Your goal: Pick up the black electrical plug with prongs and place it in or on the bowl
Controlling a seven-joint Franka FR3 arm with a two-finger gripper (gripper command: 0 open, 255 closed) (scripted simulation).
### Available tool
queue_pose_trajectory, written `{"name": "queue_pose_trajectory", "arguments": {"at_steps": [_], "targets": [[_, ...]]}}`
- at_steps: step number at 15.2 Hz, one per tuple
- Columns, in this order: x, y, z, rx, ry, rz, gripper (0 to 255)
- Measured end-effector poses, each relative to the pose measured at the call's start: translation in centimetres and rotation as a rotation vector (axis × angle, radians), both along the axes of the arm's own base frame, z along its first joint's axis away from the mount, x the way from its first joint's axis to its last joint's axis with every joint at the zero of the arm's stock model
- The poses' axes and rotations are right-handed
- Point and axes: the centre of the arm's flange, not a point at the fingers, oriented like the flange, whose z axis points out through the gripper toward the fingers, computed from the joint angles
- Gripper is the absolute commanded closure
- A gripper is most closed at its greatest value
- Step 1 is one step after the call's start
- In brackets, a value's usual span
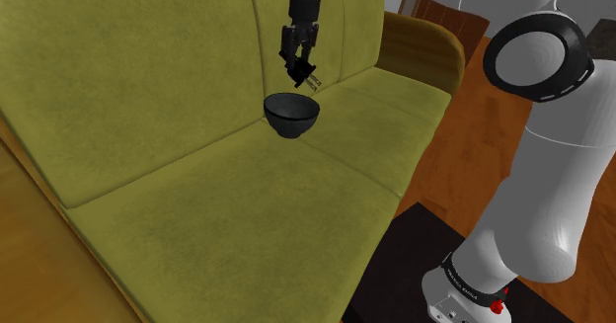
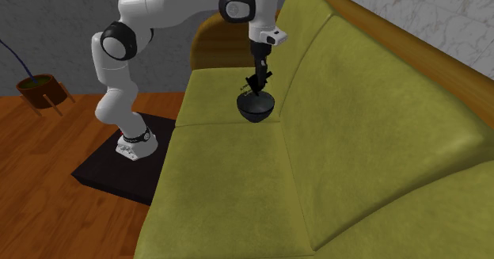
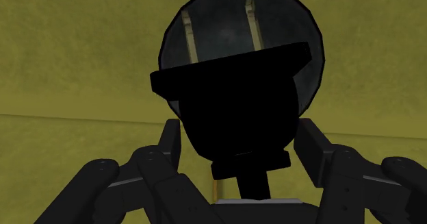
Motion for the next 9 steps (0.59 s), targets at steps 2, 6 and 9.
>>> {"name": "queue_pose_trajectory", "arguments": {"at_steps": [2,6,9], "targets": [[-0.1,1.2,-0.6,0.000,0.000,-0.001,255],[-0.1,1.6,-2.6,0.000,0.000,-0.001,255],[-0.2,1.6,-4.3,0.000,0.001,-0.002,255]]}}
